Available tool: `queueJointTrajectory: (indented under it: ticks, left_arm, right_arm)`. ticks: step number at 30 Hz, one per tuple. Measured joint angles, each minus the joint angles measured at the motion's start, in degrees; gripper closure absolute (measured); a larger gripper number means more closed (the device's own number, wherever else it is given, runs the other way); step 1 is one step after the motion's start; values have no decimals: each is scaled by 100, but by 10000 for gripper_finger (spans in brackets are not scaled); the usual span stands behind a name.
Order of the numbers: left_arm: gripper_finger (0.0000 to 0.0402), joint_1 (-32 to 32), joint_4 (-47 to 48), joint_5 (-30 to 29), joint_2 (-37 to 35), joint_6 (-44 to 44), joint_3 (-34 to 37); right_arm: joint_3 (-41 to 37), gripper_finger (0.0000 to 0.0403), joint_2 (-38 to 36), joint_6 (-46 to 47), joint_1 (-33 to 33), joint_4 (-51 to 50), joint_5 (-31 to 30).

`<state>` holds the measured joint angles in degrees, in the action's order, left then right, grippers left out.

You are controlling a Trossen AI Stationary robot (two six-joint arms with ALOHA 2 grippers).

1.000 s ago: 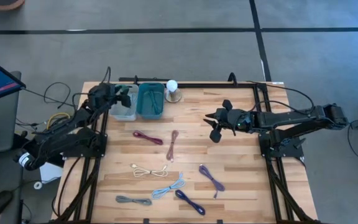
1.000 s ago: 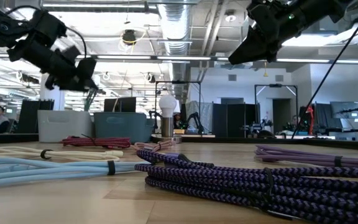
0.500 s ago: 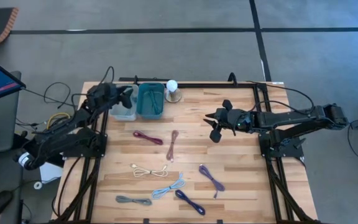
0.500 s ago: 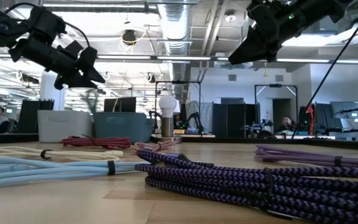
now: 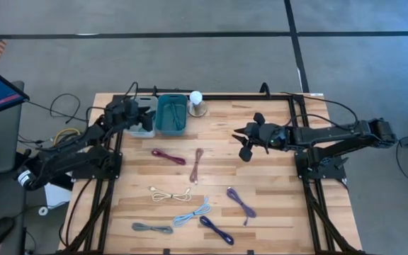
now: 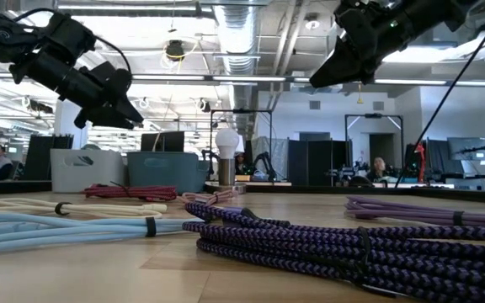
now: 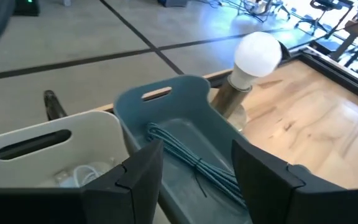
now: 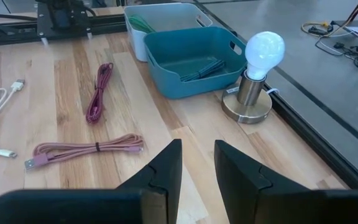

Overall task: Pick & Place USB Port
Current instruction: Put the purple charger cable into the gray bin

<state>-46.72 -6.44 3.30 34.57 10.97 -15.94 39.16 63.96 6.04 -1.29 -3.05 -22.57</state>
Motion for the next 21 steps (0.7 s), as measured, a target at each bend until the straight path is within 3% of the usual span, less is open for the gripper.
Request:
queueJointTrajectory:
  ticks: [18,21]
  left_arm:
    - [215,144,-384,-1,-2,2,0]
    - [215,141,-721,304,-2,3,0]
  right_arm:
    - [2,316,2,-164,-40,274,-2]
    - [7,316,2,-198,-37,365,16]
